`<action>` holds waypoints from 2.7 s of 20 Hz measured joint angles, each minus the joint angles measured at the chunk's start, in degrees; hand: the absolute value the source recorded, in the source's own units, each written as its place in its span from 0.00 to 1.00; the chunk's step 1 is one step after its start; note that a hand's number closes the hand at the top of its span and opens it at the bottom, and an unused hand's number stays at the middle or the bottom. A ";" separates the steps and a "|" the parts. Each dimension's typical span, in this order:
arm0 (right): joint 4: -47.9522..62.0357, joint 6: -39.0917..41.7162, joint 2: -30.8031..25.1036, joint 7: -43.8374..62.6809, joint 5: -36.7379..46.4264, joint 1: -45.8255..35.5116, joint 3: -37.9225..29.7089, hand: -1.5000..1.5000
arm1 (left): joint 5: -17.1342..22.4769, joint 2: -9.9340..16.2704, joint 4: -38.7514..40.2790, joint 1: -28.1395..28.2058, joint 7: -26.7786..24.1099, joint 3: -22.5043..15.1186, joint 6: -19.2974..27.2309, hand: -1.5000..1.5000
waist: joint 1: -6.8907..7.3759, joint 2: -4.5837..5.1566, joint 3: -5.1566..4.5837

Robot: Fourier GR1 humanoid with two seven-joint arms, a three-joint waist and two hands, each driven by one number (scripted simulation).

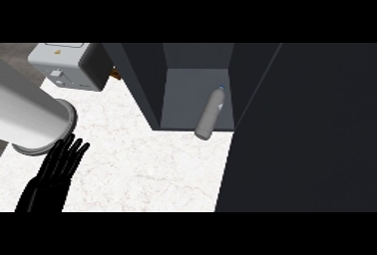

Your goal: Pick up the bottled water, place it into the cabinet and close the cabinet

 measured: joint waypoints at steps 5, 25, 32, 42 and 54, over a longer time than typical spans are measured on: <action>0.40 -4.64 1.35 1.52 1.15 -6.09 8.65 1.00 | 0.23 4.05 -3.86 5.03 -1.60 2.19 -2.25 0.00 | 0.55 -0.24 -0.07; 16.93 -42.60 20.16 9.04 29.34 -45.94 41.30 1.00 | 6.68 12.21 -14.91 11.55 3.24 9.89 -5.61 0.00 | 1.46 0.08 0.00; 30.57 -53.54 21.64 3.27 18.41 -59.84 38.59 1.00 | 8.13 13.28 -18.85 13.61 5.24 12.86 -6.18 0.00 | 2.11 0.70 0.14; 44.42 -31.45 21.47 0.11 2.01 -63.95 33.55 1.00 | 8.86 13.11 -21.32 16.43 6.60 17.04 -7.56 0.00 | 1.37 1.02 0.21; 58.64 -18.82 18.68 -7.69 6.09 -61.91 22.58 1.00 | 8.08 10.55 -24.73 18.81 10.91 21.00 -8.52 0.00 | 0.24 0.79 0.23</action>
